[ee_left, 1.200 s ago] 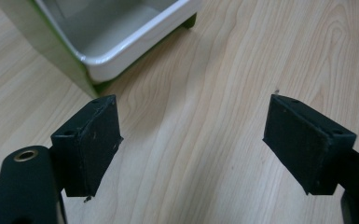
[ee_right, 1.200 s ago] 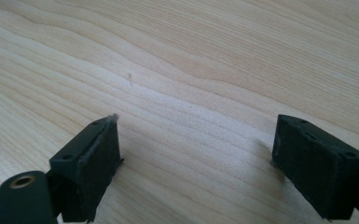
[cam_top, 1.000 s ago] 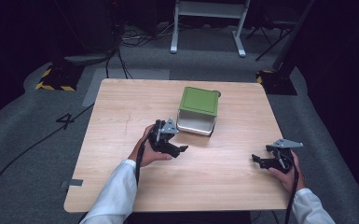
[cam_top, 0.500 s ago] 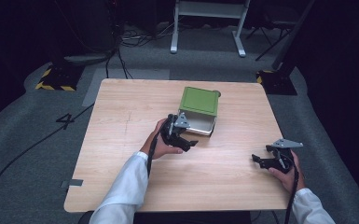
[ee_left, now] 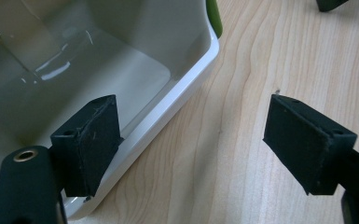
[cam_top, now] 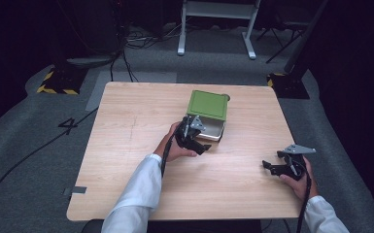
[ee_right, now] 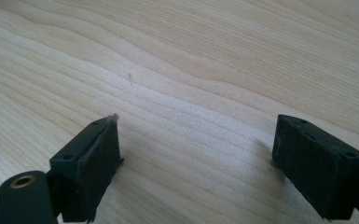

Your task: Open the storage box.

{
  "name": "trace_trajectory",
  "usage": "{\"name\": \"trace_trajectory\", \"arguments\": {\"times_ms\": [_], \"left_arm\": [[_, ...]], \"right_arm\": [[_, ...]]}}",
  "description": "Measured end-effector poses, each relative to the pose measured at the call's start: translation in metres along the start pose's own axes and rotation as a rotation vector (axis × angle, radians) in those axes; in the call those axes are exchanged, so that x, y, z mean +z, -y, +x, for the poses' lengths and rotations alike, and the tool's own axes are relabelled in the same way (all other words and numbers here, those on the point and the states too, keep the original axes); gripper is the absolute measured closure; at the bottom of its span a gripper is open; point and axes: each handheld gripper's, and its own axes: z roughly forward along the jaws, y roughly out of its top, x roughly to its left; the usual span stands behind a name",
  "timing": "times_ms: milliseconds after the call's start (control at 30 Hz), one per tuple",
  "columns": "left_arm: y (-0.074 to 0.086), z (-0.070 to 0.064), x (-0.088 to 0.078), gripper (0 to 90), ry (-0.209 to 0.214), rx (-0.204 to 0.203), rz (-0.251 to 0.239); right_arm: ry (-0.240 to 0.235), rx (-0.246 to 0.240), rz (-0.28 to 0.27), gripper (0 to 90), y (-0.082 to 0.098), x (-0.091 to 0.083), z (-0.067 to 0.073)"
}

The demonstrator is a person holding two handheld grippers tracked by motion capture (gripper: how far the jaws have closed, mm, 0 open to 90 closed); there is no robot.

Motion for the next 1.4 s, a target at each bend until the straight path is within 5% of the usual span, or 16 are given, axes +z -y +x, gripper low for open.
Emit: {"name": "trace_trajectory", "arguments": {"times_ms": [300,600,1400], "left_arm": [[0.001,0.005,0.007,26.3,-0.015,-0.018,0.002],[0.005,0.009,0.005,55.6,0.000,0.001,0.036],[0.017,-0.001,-0.009,59.7,0.064,0.042,0.014]], "right_arm": [[0.000,0.001,0.000,15.2,0.000,0.000,0.000],[0.000,0.000,0.000,15.2,0.000,0.000,0.000],[0.000,0.001,0.001,15.2,0.000,0.000,0.000]]}}
